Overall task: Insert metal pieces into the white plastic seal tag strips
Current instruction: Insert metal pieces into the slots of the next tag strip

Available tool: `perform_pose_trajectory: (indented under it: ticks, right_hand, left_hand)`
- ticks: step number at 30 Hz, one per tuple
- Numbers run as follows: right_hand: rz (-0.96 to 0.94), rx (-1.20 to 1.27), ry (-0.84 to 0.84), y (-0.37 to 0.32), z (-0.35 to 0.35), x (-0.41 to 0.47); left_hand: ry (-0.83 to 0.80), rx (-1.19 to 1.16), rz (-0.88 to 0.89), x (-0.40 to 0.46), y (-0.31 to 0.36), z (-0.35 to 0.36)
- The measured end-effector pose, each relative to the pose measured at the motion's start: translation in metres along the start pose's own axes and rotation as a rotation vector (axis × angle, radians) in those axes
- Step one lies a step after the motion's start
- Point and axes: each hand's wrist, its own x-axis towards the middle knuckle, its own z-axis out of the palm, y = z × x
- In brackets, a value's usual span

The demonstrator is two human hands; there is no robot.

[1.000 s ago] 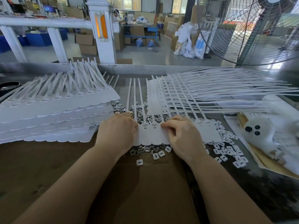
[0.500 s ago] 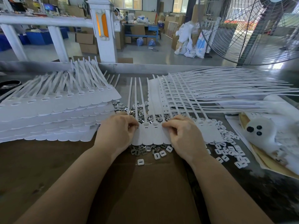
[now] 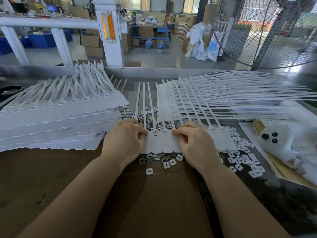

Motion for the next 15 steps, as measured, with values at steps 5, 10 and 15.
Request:
perform_pose_trajectory:
  ticks: [5,10,15]
  right_hand:
    - [-0.014,-0.002,-0.001,-0.001,-0.001,0.0]
    - [-0.126,-0.026,0.059,-0.008,-0.004,-0.003]
    - [-0.32,0.118,-0.092,-0.019,-0.003,-0.006]
  left_hand:
    - [0.116,-0.14,-0.068,-0.002,-0.001,0.001]
    - [0.038,-0.13,0.094,-0.004,0.007,0.004]
    - [-0.031,-0.178,0.089,-0.005,0.004,0.006]
